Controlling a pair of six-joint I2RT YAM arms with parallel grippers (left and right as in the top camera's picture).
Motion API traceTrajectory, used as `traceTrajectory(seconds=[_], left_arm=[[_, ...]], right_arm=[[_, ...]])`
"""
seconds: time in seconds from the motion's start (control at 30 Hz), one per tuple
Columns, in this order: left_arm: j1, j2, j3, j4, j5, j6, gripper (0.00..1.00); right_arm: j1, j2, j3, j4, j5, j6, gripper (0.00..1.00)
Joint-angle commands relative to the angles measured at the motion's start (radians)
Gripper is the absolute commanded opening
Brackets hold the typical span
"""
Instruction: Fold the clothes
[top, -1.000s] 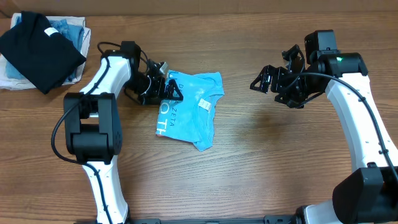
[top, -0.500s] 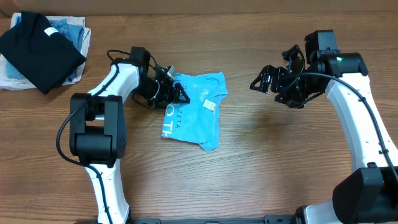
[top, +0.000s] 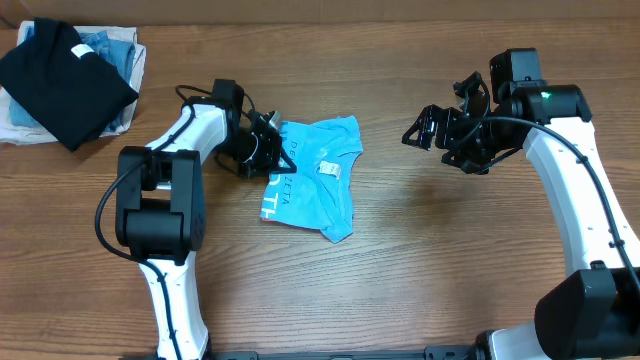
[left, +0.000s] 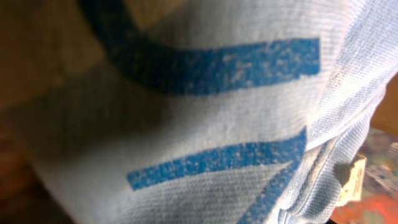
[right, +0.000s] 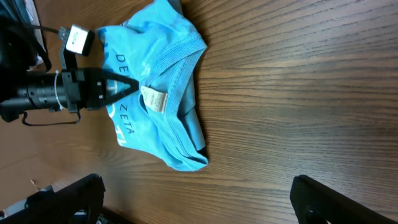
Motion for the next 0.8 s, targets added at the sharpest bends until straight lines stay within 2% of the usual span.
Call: traceTrajectory(seconds=[0.0, 0.3, 0.53, 0.77], left_arm=[[-0.008, 0.043, 0.058, 0.031, -0.224, 0.017, 0.04], [0.004, 0.043, 0.157, 0.122, -0.434, 0.099, 0.04], [0.052, 0.043, 0.254, 0.119, -0.515, 0.137, 0.04], [0.111, 0.043, 0.365, 0.103, -0.519, 0.148, 0.04]], right_arm=[[0.004, -0.003, -0.003, -0.003, 0.007, -0.003, 1.00], [0.004, -0.003, -0.003, -0.035, 0.007, -0.003, 1.00], [0.004, -0.003, -0.003, -0.034, 0.007, -0.003, 1.00], [0.004, -0.003, -0.003, -0.035, 0.007, -0.002, 1.00]])
